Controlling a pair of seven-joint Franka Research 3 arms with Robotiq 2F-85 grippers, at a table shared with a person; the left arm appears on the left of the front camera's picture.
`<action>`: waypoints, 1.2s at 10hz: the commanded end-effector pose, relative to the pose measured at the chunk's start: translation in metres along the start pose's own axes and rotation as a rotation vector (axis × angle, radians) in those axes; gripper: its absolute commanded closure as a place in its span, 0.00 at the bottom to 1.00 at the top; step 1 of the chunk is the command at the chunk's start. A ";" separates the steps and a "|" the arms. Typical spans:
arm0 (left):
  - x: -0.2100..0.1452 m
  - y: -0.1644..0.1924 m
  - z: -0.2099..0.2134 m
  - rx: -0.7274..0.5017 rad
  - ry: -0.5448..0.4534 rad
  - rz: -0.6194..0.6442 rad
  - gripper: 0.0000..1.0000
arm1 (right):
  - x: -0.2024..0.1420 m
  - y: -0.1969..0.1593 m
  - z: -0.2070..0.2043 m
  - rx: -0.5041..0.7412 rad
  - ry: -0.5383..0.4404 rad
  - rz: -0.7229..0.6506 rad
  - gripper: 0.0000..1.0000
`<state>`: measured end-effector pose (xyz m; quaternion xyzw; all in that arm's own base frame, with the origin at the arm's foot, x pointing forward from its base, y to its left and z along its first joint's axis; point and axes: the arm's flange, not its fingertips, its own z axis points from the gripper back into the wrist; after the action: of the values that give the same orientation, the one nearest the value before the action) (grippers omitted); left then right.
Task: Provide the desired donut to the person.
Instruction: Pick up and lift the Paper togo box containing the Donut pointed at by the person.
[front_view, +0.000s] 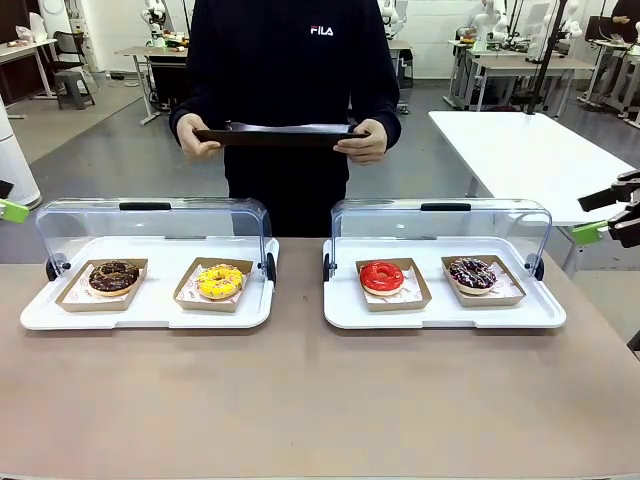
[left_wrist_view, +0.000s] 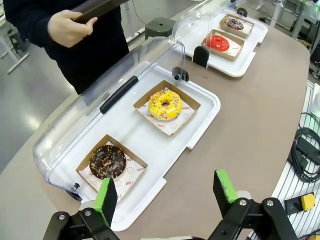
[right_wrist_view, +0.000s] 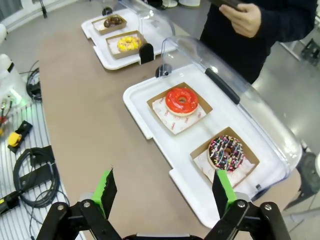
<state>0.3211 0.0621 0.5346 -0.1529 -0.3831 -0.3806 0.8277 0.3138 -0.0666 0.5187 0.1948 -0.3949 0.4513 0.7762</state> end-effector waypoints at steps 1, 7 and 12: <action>-0.053 -0.064 -0.020 0.006 0.024 0.018 0.00 | -0.016 0.011 -0.015 0.032 -0.016 0.012 0.00; -0.049 -0.063 -0.014 0.006 0.017 0.020 0.00 | -0.015 0.011 -0.016 0.022 -0.041 0.043 0.00; -0.002 -0.009 0.010 -0.003 0.035 0.006 0.00 | -0.003 -0.002 -0.006 0.004 -0.023 0.024 0.00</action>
<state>0.3086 0.0611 0.5386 -0.1488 -0.3642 -0.3834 0.8356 0.3174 -0.0602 0.5147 0.1923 -0.4032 0.4634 0.7653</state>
